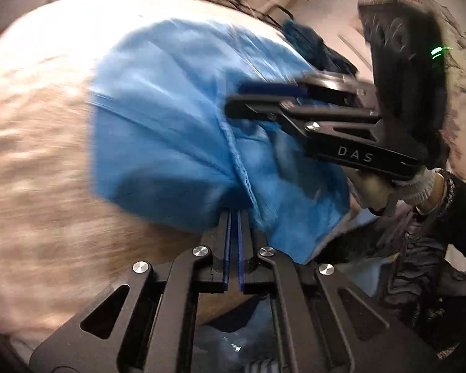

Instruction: Fold large clothes

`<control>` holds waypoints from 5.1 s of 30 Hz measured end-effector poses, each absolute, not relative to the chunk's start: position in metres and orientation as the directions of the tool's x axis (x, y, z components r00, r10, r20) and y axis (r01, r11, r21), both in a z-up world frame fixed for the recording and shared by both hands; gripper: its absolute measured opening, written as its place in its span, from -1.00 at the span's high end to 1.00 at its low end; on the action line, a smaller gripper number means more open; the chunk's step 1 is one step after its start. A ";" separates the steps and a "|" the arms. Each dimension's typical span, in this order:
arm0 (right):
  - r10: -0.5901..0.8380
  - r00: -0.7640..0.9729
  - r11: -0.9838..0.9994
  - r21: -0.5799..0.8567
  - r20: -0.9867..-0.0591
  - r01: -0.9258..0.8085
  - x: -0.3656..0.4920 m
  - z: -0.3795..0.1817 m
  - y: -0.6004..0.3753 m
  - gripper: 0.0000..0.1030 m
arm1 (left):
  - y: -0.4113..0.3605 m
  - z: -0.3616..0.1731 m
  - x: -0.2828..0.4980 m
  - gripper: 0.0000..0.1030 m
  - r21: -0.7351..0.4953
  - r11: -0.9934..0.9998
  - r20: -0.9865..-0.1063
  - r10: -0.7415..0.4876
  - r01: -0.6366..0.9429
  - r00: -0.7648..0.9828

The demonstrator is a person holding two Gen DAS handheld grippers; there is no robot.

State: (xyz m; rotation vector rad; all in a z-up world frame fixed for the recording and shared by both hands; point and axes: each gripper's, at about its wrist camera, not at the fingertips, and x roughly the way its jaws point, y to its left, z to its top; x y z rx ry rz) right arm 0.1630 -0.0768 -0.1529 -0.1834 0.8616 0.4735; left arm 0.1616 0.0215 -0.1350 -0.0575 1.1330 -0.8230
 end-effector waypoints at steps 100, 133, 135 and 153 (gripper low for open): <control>0.406 0.660 0.907 0.368 -0.632 -0.205 0.158 -0.092 -0.294 0.41 | 0.046 -0.075 0.287 0.85 -0.455 0.826 -0.707 -0.563 0.334 0.428; 0.639 0.349 0.752 0.652 -0.686 -0.095 0.229 -0.138 -0.174 0.11 | -0.056 -0.122 0.198 0.82 -0.061 0.802 -0.845 -0.358 0.594 0.398; 0.649 0.342 0.734 0.677 -0.680 -0.047 0.235 -0.148 -0.169 0.11 | -0.055 -0.123 0.200 0.90 -0.073 0.797 -0.840 -0.373 0.599 0.394; 0.665 0.422 0.605 0.776 -0.616 0.179 0.244 -0.181 -0.157 0.64 | -0.040 -0.099 0.175 1.00 -0.114 0.738 -0.782 -0.479 0.665 0.398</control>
